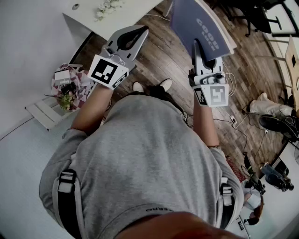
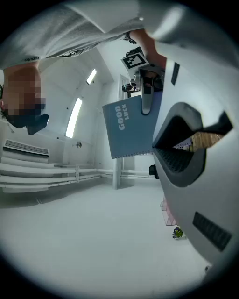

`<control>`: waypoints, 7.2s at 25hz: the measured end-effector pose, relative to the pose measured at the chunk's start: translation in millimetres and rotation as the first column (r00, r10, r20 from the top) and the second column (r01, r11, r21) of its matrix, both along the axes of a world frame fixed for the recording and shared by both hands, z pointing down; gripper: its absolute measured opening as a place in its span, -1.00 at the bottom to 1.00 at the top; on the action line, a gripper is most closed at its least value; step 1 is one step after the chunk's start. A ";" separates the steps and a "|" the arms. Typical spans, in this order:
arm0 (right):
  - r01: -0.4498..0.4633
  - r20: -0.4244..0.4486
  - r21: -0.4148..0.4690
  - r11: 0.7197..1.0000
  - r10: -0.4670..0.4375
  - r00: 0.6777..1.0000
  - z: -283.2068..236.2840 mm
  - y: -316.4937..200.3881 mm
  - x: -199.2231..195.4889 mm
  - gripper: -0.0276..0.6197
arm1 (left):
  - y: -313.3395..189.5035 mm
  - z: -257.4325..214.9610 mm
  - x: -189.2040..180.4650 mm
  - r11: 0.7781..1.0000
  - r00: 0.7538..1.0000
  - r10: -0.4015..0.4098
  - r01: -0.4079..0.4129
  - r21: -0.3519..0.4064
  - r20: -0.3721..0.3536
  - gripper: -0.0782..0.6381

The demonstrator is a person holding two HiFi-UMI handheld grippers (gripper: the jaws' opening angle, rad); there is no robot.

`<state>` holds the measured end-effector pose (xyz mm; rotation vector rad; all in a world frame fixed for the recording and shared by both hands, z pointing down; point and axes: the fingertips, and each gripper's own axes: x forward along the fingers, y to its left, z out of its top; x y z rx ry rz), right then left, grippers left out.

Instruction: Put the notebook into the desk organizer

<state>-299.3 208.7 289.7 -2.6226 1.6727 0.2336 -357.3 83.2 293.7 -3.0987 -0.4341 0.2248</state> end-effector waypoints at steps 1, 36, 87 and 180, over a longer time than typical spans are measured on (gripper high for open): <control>-0.002 -0.006 -0.003 1.000 0.002 1.000 0.4 0.6 1.7 -0.80 | 1.2 0.9 0.3 1.000 1.000 -0.008 0.008 0.005 -0.006 -0.73; 0.047 0.046 -0.028 0.999 -0.046 0.998 45.3 48.2 104.8 -0.80 | 44.6 17.5 99.6 0.997 0.996 -0.082 0.082 0.000 0.019 -0.73; 0.122 0.049 -0.040 0.992 -0.120 0.992 38.9 -47.6 267.5 -0.80 | -30.0 16.6 287.0 0.997 0.997 -0.077 0.078 -0.021 0.010 -0.73; 0.786 0.176 -0.023 0.618 -0.771 0.611 58.4 -381.0 505.1 -0.80 | -301.3 45.4 451.9 0.694 0.694 -0.717 0.720 -0.015 0.066 -0.73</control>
